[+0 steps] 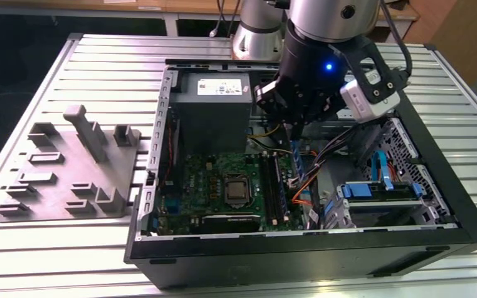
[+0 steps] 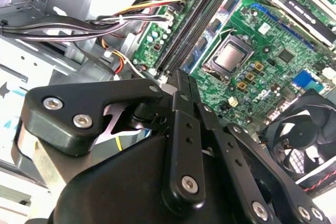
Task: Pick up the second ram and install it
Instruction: 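Insert the second ram into the second slot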
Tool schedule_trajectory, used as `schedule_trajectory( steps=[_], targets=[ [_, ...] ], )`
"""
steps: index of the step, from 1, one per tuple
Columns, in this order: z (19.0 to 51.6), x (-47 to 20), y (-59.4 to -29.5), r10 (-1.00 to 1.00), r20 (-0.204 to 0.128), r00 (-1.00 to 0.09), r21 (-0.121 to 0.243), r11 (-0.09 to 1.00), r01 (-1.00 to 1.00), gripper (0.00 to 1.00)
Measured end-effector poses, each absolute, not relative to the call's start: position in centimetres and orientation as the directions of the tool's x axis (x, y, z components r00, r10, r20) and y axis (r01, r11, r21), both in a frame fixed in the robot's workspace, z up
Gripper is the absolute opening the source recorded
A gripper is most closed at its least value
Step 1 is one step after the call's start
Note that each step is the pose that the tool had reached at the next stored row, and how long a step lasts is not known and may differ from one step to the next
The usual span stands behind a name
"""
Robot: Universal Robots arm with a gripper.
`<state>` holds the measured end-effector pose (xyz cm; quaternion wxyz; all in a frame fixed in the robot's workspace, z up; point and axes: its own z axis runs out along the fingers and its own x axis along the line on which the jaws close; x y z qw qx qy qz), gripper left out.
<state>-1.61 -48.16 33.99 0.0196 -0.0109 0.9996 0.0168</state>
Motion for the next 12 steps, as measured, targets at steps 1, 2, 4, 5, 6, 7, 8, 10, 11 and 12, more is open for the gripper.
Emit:
schedule_trajectory(
  steps=[1, 2, 4, 5, 6, 7, 8, 10, 11, 12],
  targets=[
    [33.92, -1.70, -48.16, -0.021, -0.040, -0.999, 0.033, 0.999, -0.022, 0.11],
    [33.84, -1.77, -48.16, -0.021, -0.040, -0.999, 0.033, 0.999, -0.022, 0.11],
    [33.81, -1.84, -48.16, -0.021, -0.039, -0.999, 0.033, 0.999, -0.023, 0.11],
    [33.81, -1.84, -48.16, -0.021, -0.039, -0.999, 0.033, 0.999, -0.023, 0.11],
    [33.81, -1.84, -48.16, -0.021, -0.039, -0.999, 0.033, 0.999, -0.023, 0.11],
    [33.80, -1.85, -48.16, -0.021, -0.039, -0.999, 0.033, 0.999, -0.023, 0.11],
    [33.80, -1.85, -48.16, -0.021, -0.040, -0.999, 0.033, 0.999, -0.023, 0.11],
    [33.71, -1.85, -48.16, -0.021, -0.040, -0.999, 0.033, 0.999, -0.023, 0.11],
    [33.62, -1.85, -48.16, -0.021, -0.040, -0.999, 0.033, 0.999, -0.022, 0.11],
    [33.51, -1.85, -48.16, -0.021, -0.039, -0.999, 0.033, 0.999, -0.023, 0.11]
  ],
)
